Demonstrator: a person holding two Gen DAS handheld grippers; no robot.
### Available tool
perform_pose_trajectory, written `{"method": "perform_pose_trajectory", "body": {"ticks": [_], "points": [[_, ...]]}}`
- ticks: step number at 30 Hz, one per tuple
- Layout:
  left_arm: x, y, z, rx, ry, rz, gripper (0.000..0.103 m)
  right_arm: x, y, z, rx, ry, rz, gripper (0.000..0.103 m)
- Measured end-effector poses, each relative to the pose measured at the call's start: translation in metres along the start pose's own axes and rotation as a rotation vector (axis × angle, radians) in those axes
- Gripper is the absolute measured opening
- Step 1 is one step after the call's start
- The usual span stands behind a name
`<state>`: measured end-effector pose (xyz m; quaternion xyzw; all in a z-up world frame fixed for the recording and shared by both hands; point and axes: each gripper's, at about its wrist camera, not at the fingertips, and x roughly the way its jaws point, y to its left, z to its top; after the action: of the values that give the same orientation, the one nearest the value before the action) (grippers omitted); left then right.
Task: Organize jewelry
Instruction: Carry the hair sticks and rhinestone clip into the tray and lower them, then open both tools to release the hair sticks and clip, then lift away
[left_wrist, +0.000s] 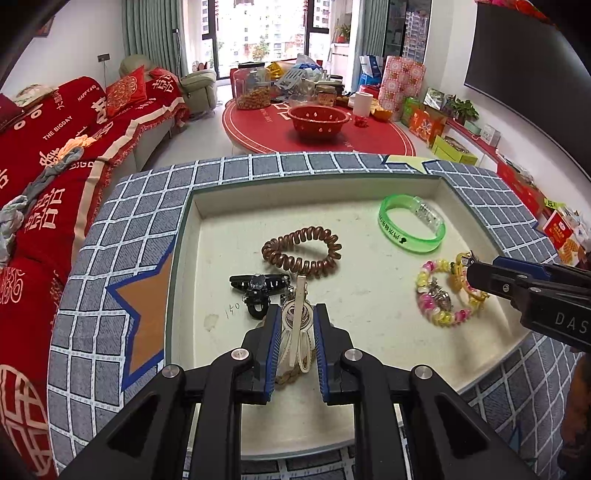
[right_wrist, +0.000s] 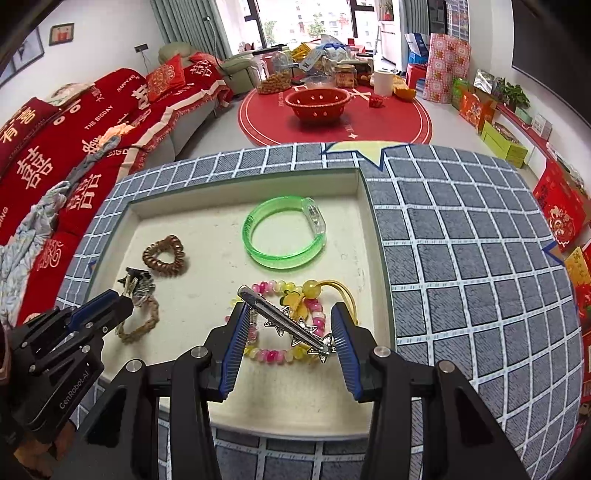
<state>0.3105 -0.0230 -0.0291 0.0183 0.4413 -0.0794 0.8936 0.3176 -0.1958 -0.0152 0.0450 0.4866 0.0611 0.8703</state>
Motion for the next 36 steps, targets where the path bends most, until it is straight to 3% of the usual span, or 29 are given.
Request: {"method": "perform_pose_trajectory", "body": {"ticks": [20,25,29,36], "points": [[0.009,-0.021,-0.007,0.083,0.001,0.086,0.031,0.022,0.005,-0.012,-0.033,0.026,-0.047,0.05],[0.007,-0.02,-0.007,0.074,-0.001,0.083,0.031,0.02,0.005,-0.012,-0.025,0.021,-0.04,0.059],[0.002,-0.016,-0.005,0.059,-0.012,0.089,0.031,0.01,0.003,-0.011,0.005,0.001,0.005,0.073],[-0.007,-0.014,-0.001,0.047,-0.038,0.102,0.031,0.0,-0.003,-0.008,0.079,-0.015,0.088,0.079]]}}
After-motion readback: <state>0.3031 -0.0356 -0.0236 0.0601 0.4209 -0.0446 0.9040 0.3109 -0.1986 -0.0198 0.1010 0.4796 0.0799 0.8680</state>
